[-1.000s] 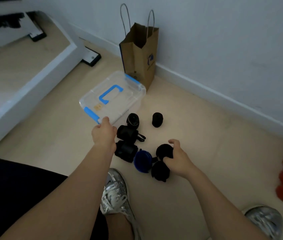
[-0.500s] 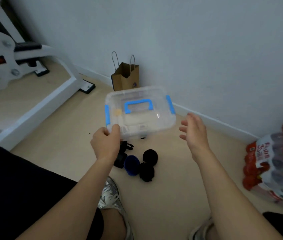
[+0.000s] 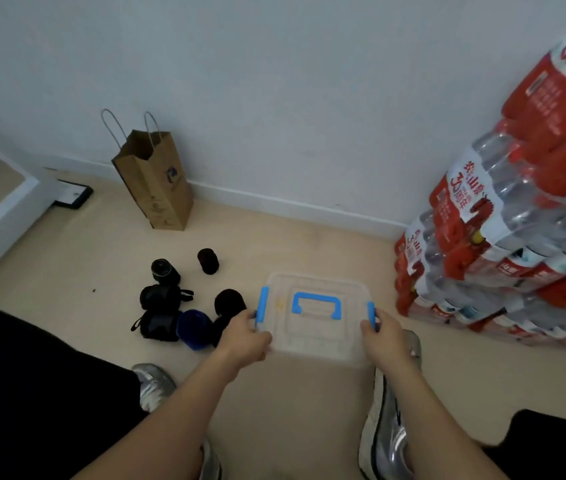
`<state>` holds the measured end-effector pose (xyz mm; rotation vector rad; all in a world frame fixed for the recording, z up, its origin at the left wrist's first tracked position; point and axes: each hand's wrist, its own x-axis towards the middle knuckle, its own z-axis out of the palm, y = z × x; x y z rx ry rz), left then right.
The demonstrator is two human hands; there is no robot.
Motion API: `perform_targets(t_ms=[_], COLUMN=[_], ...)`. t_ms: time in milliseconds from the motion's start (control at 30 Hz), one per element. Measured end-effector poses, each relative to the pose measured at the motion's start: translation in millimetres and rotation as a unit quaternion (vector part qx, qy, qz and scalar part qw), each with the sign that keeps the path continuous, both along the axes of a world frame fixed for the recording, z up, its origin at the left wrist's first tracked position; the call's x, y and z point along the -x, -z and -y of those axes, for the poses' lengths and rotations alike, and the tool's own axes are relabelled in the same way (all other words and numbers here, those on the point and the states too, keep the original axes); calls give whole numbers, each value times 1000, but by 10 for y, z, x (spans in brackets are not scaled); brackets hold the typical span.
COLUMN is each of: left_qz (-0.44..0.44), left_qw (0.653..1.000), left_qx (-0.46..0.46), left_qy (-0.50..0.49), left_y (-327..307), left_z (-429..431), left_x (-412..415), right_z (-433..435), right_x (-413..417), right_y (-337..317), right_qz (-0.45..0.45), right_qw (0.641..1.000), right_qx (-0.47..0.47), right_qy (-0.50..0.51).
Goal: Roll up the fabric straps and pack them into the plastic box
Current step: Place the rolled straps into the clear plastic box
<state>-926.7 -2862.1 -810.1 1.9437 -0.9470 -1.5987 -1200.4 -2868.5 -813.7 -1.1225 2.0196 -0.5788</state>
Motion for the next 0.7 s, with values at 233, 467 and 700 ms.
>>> perform_targets(t_ms=[233, 467, 700], left_qz=[-10, 21, -9], left_qw=[997, 992, 990], left_qx=[-61, -65, -60], left_qy=[-37, -103, -125], left_y=[289, 446, 474], left_z=[30, 141, 150], left_x=[48, 76, 80], right_z=[-151, 69, 39], right_x=[23, 34, -229], right_y=[251, 345, 218], right_qz=[-13, 1, -277], right_qw=[999, 999, 953], right_qx=[-47, -31, -16], right_qy=[-6, 36, -126])
